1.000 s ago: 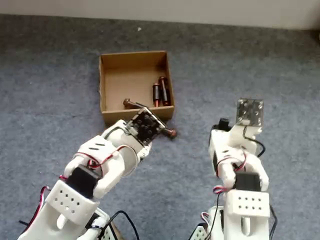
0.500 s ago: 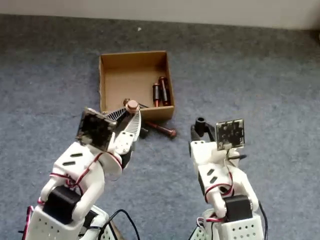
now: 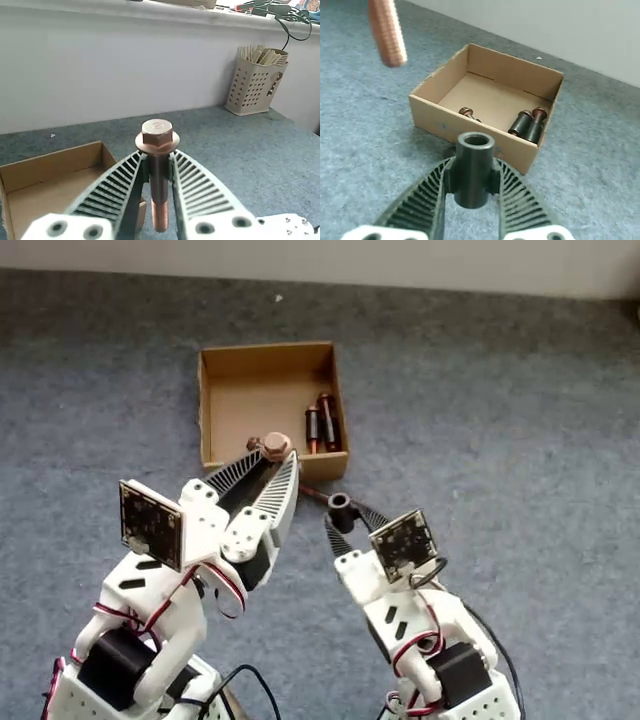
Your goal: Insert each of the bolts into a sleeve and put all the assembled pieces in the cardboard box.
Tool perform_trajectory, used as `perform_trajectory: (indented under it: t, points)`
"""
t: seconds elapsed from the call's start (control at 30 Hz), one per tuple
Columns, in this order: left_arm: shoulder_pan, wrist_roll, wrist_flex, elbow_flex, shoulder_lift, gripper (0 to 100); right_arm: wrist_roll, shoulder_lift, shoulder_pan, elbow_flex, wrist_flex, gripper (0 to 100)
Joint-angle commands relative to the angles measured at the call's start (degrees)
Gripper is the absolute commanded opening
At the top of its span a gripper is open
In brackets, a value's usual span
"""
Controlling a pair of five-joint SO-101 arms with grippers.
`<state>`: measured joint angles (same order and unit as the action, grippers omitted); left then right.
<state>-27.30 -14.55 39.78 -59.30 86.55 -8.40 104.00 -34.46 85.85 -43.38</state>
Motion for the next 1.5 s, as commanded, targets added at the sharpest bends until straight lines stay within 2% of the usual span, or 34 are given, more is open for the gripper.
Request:
perform_trajectory:
  t: [0.0, 0.2, 0.47, 0.83, 1.07, 1.2, 1.4, 1.47]
  points:
    - [-1.45, -3.16, -2.11, -0.75, 0.92, 1, -2.55, 0.92, -3.21, -1.01, 0.13, 0.8]
    - [-1.45, -5.19, -2.11, -3.03, 0.92, 1, -5.71, 0.92, -6.99, -1.01, 2.15, 0.6]
    - [-1.8, -5.19, -3.87, -6.64, 1.01, 1, -5.71, 0.92, -6.99, -0.57, 7.96, 0.6]
    - [-4.09, -4.92, -3.96, -7.34, 1.01, 1, -5.71, 0.92, -6.9, -0.57, 8.31, 0.6]
    - [-4.53, -2.11, -4.22, -9.71, 1.01, 1, -5.36, 0.92, -2.86, -1.01, 8.31, 0.6]
    - [-4.44, -1.76, -7.12, -11.82, 1.01, 1, -5.36, 0.92, -2.59, -0.66, 8.31, 0.6]
    - [-4.0, -1.67, -7.12, -12.44, 1.01, 14, -5.36, 0.92, -2.42, -0.57, 8.31, 0.6]
    - [-4.0, -1.14, -7.03, -12.44, 1.01, 15, -5.36, 0.92, -2.42, -0.57, 8.31, 0.6]
